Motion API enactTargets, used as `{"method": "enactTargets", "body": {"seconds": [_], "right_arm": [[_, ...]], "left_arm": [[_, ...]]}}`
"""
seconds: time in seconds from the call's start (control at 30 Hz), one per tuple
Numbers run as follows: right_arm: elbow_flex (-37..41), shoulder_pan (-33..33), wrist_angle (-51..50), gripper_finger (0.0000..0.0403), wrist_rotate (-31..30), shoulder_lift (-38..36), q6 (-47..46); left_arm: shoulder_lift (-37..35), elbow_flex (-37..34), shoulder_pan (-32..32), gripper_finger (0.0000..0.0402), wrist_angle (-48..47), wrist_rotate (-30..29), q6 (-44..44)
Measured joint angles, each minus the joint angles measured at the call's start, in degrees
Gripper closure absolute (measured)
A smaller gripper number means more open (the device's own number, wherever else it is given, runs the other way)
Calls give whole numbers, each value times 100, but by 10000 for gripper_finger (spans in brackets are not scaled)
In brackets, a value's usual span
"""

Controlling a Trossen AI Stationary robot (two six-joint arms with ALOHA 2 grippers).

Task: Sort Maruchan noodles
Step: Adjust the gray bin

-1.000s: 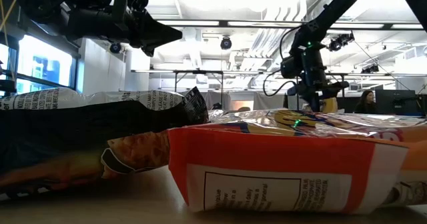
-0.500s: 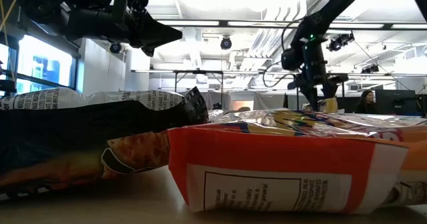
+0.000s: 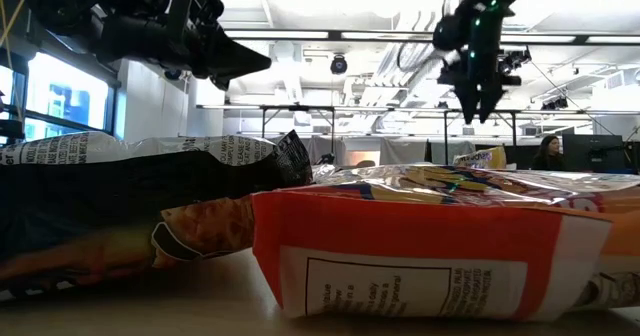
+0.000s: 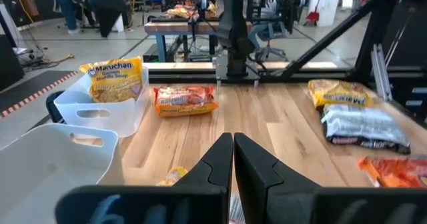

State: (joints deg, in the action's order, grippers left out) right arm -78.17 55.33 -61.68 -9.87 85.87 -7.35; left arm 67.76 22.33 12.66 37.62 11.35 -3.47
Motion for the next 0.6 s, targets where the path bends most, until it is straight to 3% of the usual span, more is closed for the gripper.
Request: {"method": "enactTargets", "body": {"seconds": [0.1,0.27,0.33,0.47,0.6], "right_arm": [[751,-369,1124,290,222,-582,230],[2580,-1238,3950,379,1512,-1277,266],[3202,-1675,5122,396,1797,-1305,138],[3915,-2464,6771,387,1704,-1099,-126],[3988,-2954,7224,398,1219,-624,-162]], "left_arm": [[1,0,1,395,-53,0,-13],[1,0,5,399,-160,-2,-17],[8,0,5,401,-174,-2,-17],[8,0,7,401,-178,-102,-19],[9,0,35,401,-207,-166,-19]]}}
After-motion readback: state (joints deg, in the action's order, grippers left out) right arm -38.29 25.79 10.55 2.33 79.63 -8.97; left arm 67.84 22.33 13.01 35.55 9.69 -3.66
